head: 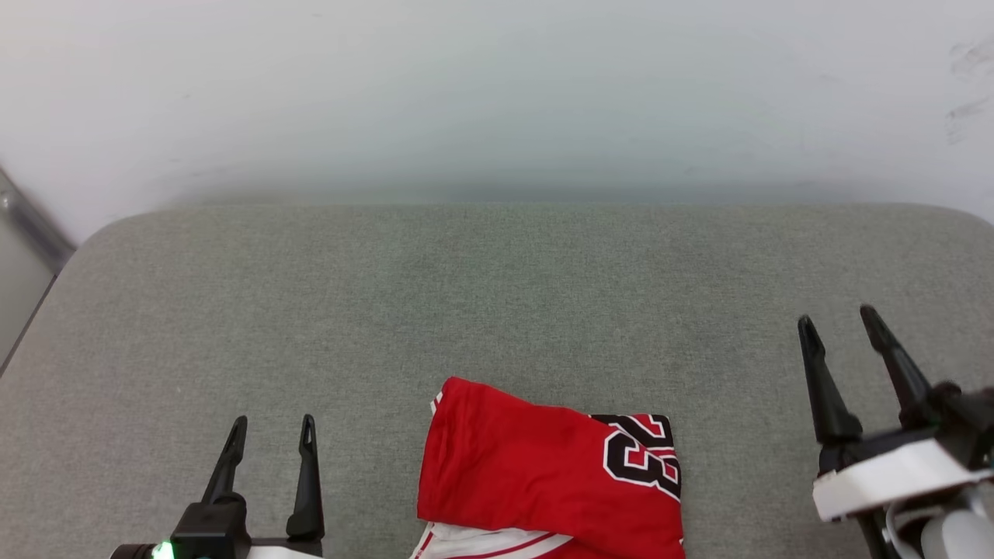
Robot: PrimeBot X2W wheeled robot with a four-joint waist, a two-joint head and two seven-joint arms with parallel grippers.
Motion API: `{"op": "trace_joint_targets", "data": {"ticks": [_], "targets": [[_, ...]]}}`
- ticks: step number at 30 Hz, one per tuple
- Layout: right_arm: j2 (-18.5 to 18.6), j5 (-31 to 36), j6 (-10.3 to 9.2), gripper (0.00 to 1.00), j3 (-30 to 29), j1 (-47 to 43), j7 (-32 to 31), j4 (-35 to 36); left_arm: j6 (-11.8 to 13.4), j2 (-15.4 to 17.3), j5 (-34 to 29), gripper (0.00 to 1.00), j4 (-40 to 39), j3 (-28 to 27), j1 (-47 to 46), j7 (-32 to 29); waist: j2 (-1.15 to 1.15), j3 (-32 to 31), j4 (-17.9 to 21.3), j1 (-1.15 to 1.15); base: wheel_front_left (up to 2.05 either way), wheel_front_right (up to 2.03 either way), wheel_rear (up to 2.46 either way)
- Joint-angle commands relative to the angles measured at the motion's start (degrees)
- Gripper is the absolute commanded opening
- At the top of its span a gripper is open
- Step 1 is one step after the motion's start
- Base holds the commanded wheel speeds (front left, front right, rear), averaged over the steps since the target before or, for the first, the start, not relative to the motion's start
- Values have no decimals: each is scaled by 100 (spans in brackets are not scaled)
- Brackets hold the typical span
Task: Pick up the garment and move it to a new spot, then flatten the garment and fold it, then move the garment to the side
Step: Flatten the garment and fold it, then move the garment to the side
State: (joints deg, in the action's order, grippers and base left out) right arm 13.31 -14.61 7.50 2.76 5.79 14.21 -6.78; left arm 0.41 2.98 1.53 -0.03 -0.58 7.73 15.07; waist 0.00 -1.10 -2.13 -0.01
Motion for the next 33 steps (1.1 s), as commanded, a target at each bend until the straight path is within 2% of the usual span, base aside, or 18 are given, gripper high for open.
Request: {"op": "trace_joint_targets", "data": {"ticks": [1,6,11,22,28,33], "targets": [[-136,81,-2,100,-102,-187,44,99,-26,1,-41,100,-35,-17,54,13,0,-21,8,1,0,0,0],[-526,294,-2,100,-449,-777,75,376,-44,17,-62,100,-86,-16,139,13,0,-82,13,1,0,0,0],[-766,413,-2,100,-721,-1235,90,564,-59,28,-90,100,-118,1,214,13,0,-140,5,1,0,0,0],[-917,531,-2,100,-820,-1396,104,734,-74,46,-97,100,-139,23,272,13,0,-173,8,1,0,0,0],[-567,435,-2,100,-788,-767,22,996,-67,39,-58,100,-126,60,191,13,0,-109,-36,1,0,0,0],[89,124,-2,100,-301,31,-893,1225,-80,34,-46,100,-122,86,144,13,0,-21,-91,1,0,0,0]]}}
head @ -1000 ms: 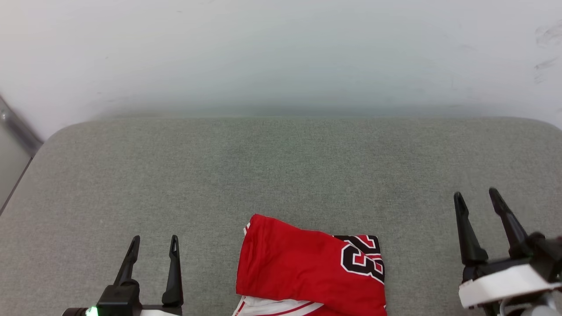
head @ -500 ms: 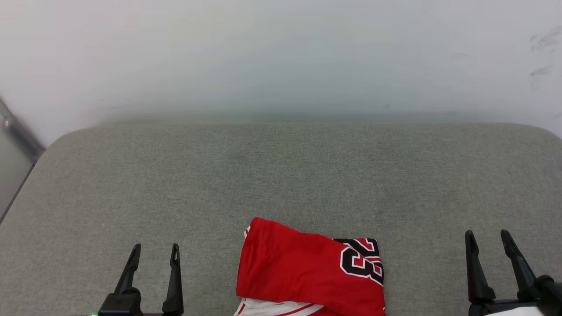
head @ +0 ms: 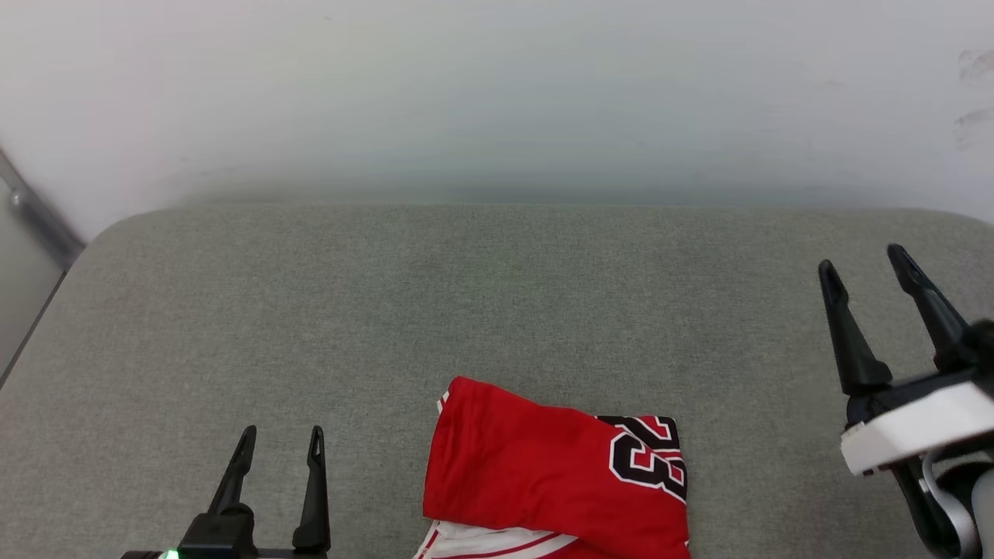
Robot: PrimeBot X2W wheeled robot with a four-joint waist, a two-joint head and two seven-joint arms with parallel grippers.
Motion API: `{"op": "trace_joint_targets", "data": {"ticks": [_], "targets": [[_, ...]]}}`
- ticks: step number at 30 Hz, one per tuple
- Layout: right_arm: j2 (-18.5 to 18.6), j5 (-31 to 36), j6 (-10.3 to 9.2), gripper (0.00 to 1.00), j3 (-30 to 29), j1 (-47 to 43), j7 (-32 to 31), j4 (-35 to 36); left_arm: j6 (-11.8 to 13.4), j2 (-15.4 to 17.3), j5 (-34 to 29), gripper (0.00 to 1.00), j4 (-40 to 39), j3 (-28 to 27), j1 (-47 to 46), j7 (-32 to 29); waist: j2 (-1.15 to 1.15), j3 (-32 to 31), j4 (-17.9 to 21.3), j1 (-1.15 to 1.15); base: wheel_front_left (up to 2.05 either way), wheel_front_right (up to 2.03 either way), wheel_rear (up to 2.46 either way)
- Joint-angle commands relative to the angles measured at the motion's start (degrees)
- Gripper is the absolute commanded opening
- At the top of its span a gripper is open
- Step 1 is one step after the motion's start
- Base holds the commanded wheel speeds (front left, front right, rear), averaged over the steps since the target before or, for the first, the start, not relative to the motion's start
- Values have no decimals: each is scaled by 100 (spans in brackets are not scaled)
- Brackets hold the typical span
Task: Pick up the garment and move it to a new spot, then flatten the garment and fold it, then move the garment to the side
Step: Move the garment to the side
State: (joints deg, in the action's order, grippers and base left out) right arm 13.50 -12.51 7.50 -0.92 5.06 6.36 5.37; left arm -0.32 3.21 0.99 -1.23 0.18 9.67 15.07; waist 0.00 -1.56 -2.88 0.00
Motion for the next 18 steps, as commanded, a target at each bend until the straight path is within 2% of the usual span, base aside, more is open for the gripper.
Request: {"op": "trace_joint_targets", "data": {"ticks": [1,6,10,14,18], "targets": [[228,-233,-2,100,224,260,-400,24,-11,10,5,100,0,11,-56,13,0,43,-23,0,0,0,0],[942,-1325,-2,100,957,926,-2329,-34,-48,9,8,100,19,19,-114,13,0,130,-69,0,0,0,0],[1249,-2279,-2,100,1211,1174,-3863,-262,-65,6,19,100,27,38,-210,13,0,251,-143,0,0,0,0],[1277,-3166,-2,100,1222,1068,-5121,-563,-98,1,45,100,29,61,-343,13,0,428,-253,0,0,0,0],[1191,-3533,-1,100,1168,907,-5720,-863,-116,-4,59,100,20,86,-515,13,0,660,-405,0,0,0,0]]}}
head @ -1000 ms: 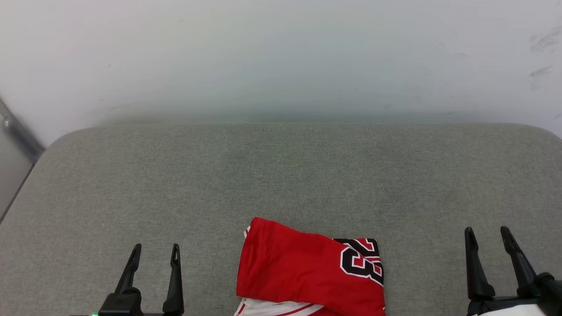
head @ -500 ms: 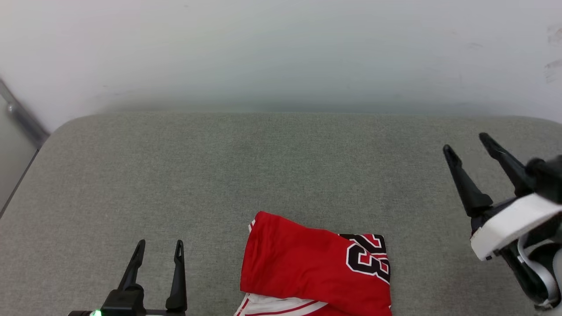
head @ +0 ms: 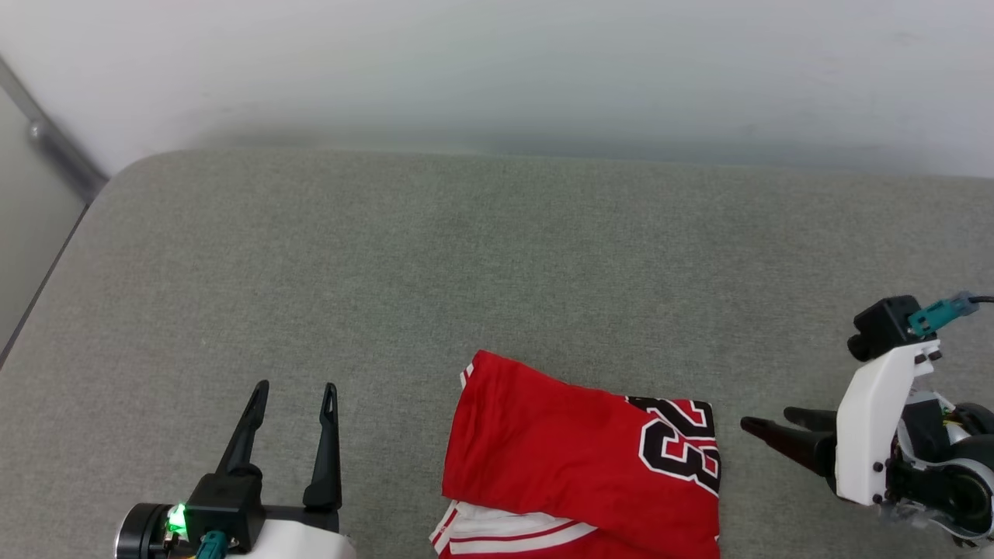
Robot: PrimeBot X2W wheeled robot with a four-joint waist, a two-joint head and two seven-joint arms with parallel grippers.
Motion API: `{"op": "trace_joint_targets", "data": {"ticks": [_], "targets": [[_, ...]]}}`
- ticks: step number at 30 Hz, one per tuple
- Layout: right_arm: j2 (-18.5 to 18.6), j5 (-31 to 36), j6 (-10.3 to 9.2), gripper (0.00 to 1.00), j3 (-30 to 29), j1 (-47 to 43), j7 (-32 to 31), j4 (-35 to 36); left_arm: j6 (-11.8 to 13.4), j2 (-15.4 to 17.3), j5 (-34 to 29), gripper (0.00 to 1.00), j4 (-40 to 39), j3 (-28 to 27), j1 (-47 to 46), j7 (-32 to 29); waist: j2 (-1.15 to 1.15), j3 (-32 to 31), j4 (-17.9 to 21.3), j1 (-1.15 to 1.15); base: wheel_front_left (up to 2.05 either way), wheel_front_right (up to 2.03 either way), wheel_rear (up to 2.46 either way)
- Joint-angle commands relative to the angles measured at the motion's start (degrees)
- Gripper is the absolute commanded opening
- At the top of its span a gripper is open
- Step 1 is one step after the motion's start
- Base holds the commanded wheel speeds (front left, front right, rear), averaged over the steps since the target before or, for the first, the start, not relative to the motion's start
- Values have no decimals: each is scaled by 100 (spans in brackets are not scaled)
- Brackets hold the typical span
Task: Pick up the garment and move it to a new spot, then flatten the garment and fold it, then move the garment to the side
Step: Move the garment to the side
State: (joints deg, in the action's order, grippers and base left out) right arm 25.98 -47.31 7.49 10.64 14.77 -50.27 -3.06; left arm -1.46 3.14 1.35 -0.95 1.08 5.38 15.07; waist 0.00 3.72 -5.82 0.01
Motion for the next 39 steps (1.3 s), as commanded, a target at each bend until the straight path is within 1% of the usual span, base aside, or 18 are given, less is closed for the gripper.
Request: {"op": "trace_joint_targets", "data": {"ticks": [1,5,11,15,16,18,19,20,24,28,32,36,39], "targets": [[-88,-101,0,100,11,-84,-123,-62,-9,4,29,100,-15,5,-124,13,0,202,-147,-1,0,0,0],[-236,-232,0,100,108,-239,-282,-288,-35,-3,35,100,-30,50,-295,13,0,466,-290,-1,0,0,0],[-509,-370,0,100,282,-208,-117,-680,-43,-12,69,100,5,105,-514,13,0,782,-470,-1,0,0,0],[-637,-380,-2,100,541,-136,-37,-959,-64,-15,76,100,29,130,-631,13,0,933,-551,-1,0,0,0],[-700,-330,-5,100,760,-124,34,-1196,-69,-18,84,100,56,150,-696,13,0,999,-598,-1,0,0,0],[-728,-316,-6,100,915,-123,93,-1327,-50,-20,84,100,71,167,-719,13,0,1015,-620,-1,0,0,0],[-719,-308,-6,35,992,-118,147,-1349,-40,-21,81,100,79,179,-720,13,0,1016,-629,-1,0,0,0],[-697,-297,-6,0,1051,-101,209,-1372,-31,-23,87,100,86,184,-716,13,0,1008,-635,-1,0,0,0],[-531,-289,-4,0,1264,69,554,-1230,-5,-24,91,100,117,185,-605,13,0,868,-600,-1,0,0,0],[-260,-247,-1,0,1482,395,906,-860,31,-26,97,100,126,170,-480,13,0,621,-439,-1,0,0,0],[17,-308,-1,0,1710,654,995,-497,42,-26,114,100,122,154,-345,13,0,373,-123,-1,0,0,0],[458,-254,0,0,1886,921,880,-95,67,-26,143,100,88,140,-281,13,0,280,281,-1,0,0,0],[823,-187,-1,0,1974,1138,737,162,90,-27,173,100,38,105,-247,13,0,318,664,-1,0,0,0]]}}
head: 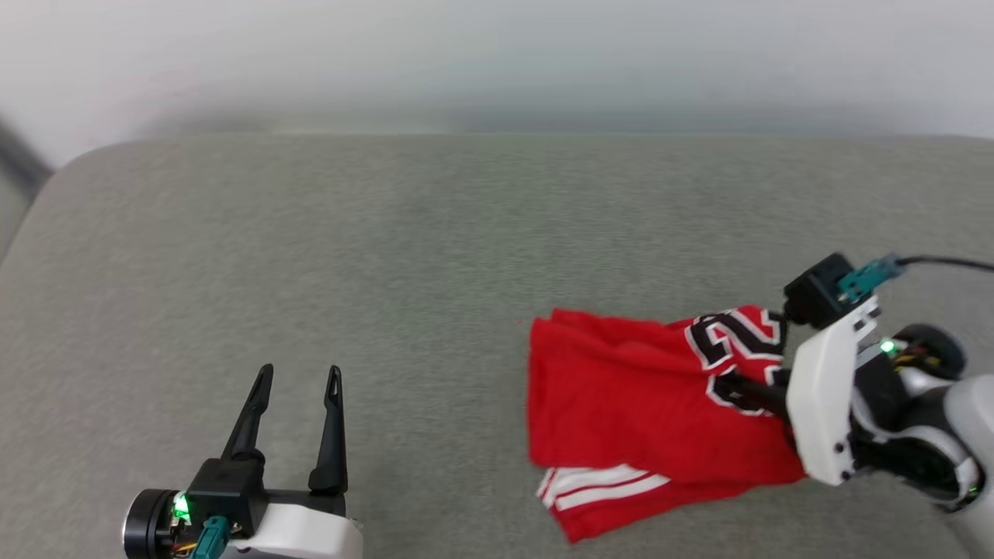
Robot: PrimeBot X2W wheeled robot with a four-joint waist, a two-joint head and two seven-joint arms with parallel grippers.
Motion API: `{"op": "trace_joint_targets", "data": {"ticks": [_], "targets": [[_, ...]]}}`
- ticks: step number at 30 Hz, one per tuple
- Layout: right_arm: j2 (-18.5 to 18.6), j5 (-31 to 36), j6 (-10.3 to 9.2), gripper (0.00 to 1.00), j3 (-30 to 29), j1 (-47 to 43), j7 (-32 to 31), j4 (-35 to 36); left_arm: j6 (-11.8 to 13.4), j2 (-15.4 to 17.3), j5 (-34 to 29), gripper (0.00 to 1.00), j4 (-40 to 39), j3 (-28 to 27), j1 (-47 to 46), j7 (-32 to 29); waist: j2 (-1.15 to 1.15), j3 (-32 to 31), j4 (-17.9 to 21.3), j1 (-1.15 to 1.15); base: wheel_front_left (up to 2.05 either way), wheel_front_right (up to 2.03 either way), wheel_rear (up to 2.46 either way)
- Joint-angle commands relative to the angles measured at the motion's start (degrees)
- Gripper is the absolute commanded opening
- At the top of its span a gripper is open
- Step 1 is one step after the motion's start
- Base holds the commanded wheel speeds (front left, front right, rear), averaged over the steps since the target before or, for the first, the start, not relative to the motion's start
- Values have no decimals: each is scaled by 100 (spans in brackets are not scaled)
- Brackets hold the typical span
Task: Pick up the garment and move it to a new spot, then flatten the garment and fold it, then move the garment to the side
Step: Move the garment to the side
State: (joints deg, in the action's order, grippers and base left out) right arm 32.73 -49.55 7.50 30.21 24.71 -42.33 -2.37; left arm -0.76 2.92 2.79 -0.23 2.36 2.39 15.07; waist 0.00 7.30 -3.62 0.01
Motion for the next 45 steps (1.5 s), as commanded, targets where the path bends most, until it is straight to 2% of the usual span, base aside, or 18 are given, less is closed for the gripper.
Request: {"op": "trace_joint_targets", "data": {"ticks": [1,10,17,22,31,35,38,39,40,45], "targets": [[243,26,-1,0,-3,182,-85,156,14,-6,32,100,-47,-26,47,13,0,-10,569,-1,0,0,0],[955,304,-2,0,-321,616,-177,115,-37,12,-63,100,-168,-109,-155,14,0,445,1429,-1,0,0,0],[1294,813,-2,0,-664,945,-40,-619,-175,144,-170,100,-305,-110,-436,13,0,998,1609,-1,0,0,0],[1309,1293,-3,0,-1130,1168,58,-1293,-239,254,-207,100,-460,-143,-664,13,0,1479,1523,-1,0,0,0],[962,2402,-4,0,-2370,1849,446,-2554,-323,404,-205,100,-664,-184,-1016,13,0,2198,1306,-1,0,0,0],[666,2830,-2,0,-2670,2056,685,-3053,-333,407,-193,100,-678,-185,-1120,13,0,2280,1222,-1,0,0,0],[593,3167,-3,0,-2805,2118,746,-3351,-322,367,-171,100,-629,-177,-1134,13,0,2180,1182,-1,0,0,0],[579,3287,-4,56,-2842,2134,796,-3407,-308,348,-156,100,-612,-180,-1121,13,0,2118,1171,-1,0,0,0],[548,3362,-3,100,-2881,2148,878,-3436,-292,328,-141,100,-593,-186,-1101,13,0,2036,1157,-1,0,0,0],[582,3660,-3,100,-2999,2008,1433,-3371,-227,233,-81,100,-502,-196,-899,13,0,1522,1107,-1,0,0,0]]}}
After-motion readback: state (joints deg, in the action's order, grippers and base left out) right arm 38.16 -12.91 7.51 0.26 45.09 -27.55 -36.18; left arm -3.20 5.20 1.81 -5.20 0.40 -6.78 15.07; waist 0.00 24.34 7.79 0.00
